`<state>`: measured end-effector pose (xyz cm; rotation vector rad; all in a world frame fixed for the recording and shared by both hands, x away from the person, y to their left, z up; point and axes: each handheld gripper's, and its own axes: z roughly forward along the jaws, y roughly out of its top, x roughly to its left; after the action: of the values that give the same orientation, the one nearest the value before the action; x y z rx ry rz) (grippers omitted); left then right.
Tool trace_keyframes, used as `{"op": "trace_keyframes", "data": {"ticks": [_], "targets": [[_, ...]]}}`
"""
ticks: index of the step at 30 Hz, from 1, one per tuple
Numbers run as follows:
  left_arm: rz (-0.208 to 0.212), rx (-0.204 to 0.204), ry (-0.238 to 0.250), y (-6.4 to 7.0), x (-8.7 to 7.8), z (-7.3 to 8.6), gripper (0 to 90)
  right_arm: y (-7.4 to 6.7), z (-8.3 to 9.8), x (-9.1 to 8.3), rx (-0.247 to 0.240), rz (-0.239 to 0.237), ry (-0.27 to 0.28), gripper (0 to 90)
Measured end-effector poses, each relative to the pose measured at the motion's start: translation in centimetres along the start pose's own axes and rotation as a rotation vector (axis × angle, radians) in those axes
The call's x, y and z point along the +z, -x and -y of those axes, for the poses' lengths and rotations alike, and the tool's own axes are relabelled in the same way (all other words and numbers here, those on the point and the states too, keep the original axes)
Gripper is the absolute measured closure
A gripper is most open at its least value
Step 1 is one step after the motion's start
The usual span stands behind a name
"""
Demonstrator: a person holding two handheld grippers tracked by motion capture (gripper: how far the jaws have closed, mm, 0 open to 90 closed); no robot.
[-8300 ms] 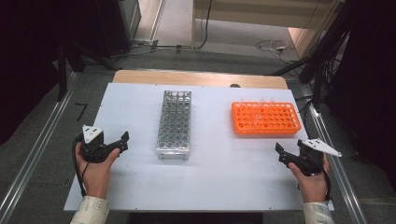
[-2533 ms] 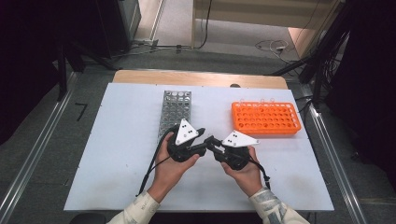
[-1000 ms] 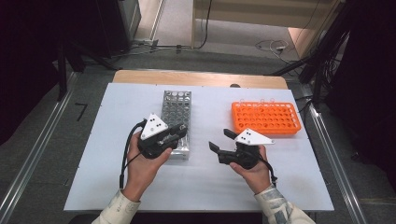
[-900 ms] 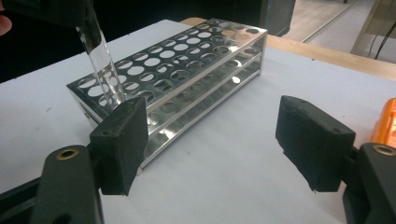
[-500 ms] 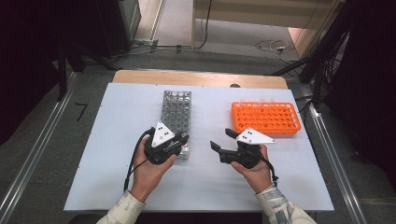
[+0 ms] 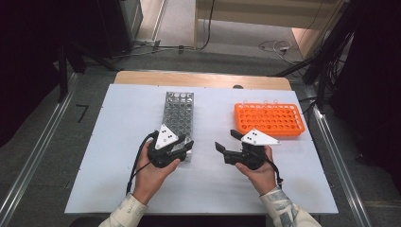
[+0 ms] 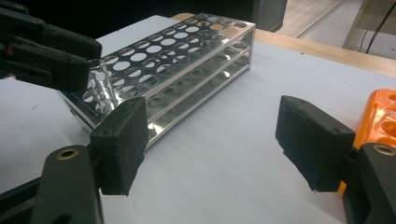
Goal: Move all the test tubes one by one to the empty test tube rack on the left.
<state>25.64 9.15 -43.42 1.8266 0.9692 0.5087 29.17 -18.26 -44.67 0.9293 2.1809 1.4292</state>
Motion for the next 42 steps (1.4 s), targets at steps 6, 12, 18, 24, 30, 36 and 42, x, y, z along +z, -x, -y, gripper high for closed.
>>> {"op": "trace_keyframes", "data": {"ticks": [6,12,18,24,30,36,42], "targets": [[0.029,-0.09,0.097,-0.8,-1.1,-0.7,41.4,0.6,0.0,-0.2,0.008,0.022,0.005,24.1],[-0.023,-0.123,0.125,-1.8,-1.7,-0.8,25.6,1.5,0.2,-0.8,0.015,0.069,0.01,24.1],[-0.065,-0.145,0.137,-2.9,-2.0,-0.7,21.5,3.3,0.3,-1.7,0.042,0.138,0.025,24.1],[-0.09,-0.151,0.146,-3.4,-2.4,-0.8,18.7,5.3,0.6,-2.0,0.08,0.215,0.031,24.1],[-0.121,-0.155,0.137,-4.3,-2.7,-0.6,18.6,6.6,0.8,-1.7,0.092,0.267,0.025,25.2],[-0.132,-0.156,0.123,-4.7,-2.7,-0.4,18.7,8.1,0.9,-0.9,0.104,0.332,0.024,30.2],[-0.135,-0.16,0.125,-4.8,-2.7,-0.3,18.7,9.7,1.2,0.0,0.119,0.369,0.012,38.9]]}}
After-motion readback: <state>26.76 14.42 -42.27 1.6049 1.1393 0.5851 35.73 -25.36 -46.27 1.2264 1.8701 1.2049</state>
